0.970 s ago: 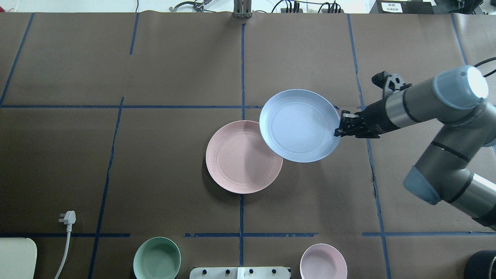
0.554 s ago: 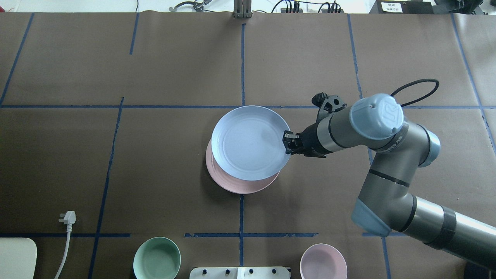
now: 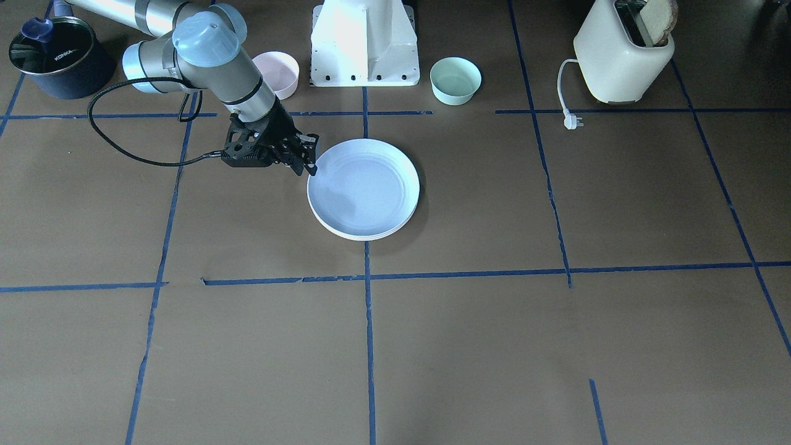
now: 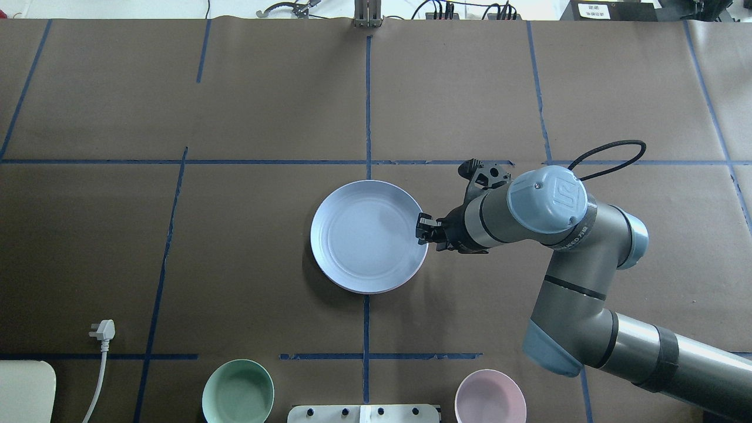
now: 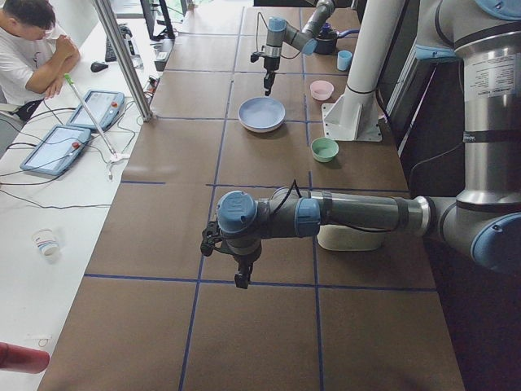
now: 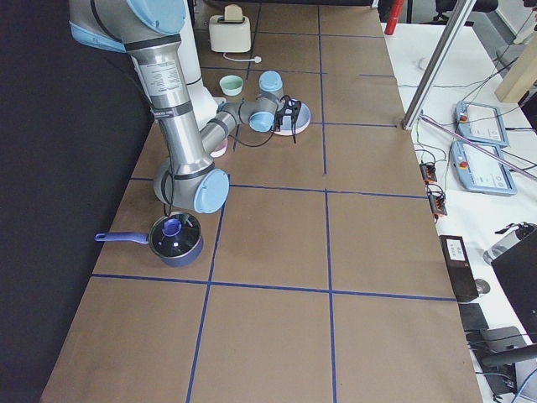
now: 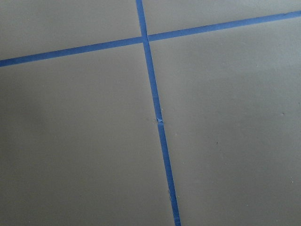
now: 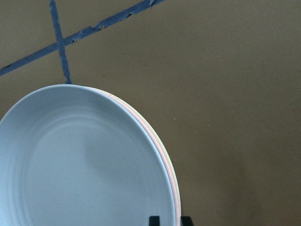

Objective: Stack three plates with pink and blue

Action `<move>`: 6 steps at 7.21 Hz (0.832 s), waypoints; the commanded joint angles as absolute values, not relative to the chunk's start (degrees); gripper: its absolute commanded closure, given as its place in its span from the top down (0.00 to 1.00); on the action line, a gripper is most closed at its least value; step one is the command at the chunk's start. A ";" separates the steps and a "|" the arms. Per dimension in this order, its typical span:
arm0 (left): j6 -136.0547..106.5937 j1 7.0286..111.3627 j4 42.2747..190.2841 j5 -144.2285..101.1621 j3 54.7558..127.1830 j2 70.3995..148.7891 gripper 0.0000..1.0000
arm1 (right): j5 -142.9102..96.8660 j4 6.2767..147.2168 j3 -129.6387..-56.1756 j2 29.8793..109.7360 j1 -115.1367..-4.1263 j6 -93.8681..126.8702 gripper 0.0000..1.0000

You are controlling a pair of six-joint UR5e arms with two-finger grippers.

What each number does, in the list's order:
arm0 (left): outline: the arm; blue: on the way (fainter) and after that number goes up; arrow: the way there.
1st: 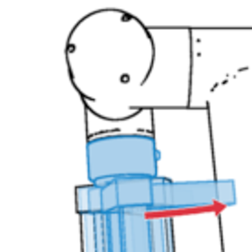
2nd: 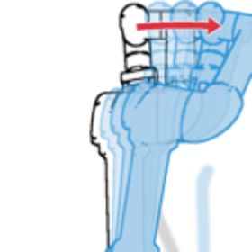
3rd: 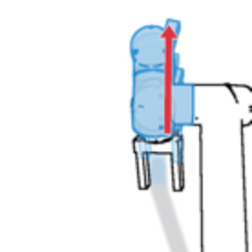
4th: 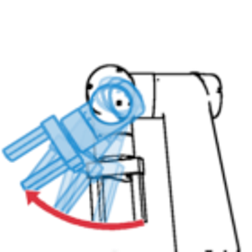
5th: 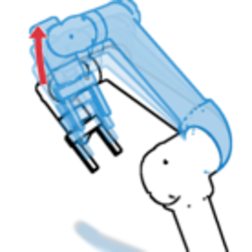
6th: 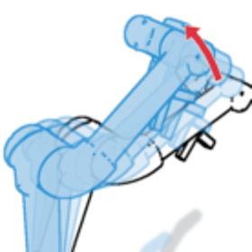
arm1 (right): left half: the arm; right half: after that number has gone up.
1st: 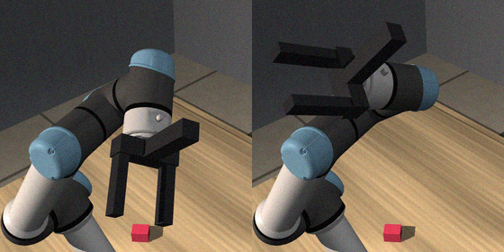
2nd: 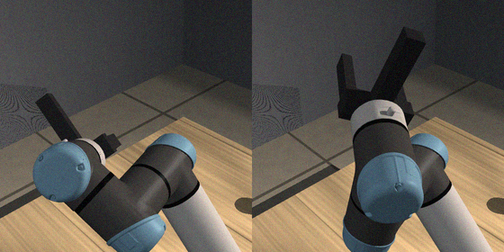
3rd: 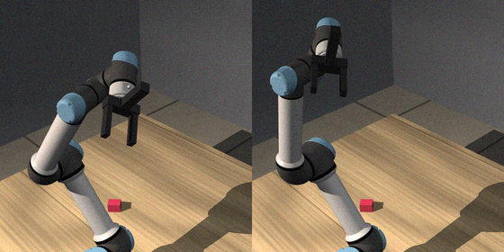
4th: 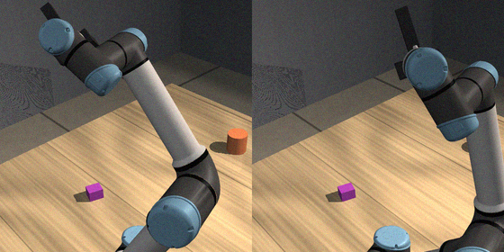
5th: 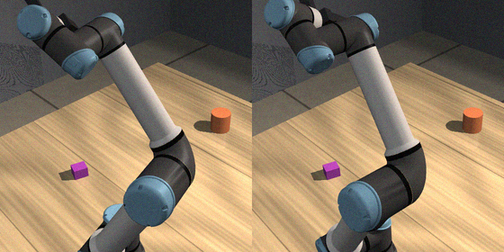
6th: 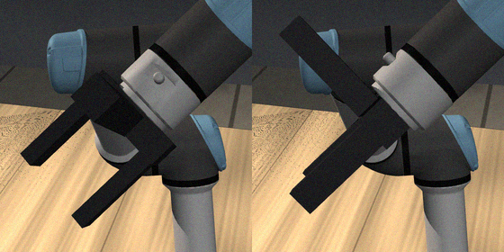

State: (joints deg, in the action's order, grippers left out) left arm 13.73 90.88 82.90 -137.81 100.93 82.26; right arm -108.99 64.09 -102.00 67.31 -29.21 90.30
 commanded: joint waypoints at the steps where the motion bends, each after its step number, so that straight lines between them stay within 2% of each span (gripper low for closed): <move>1: 14.32 90.88 82.97 -137.46 100.99 82.35 1.00 | -114.83 69.93 -102.13 67.32 -34.76 84.25 1.00; 4: 13.71 90.79 82.44 -137.02 99.67 83.06 1.00 | -126.89 88.43 -101.25 68.98 -52.76 50.49 1.00; 6: 13.71 90.88 82.79 -137.54 100.28 82.53 1.00 | -130.41 91.67 -100.90 78.69 -66.20 23.52 1.00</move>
State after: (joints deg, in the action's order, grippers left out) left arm 13.70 90.81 82.64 -137.16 99.90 82.90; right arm -128.04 89.52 -101.15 72.75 -57.86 40.26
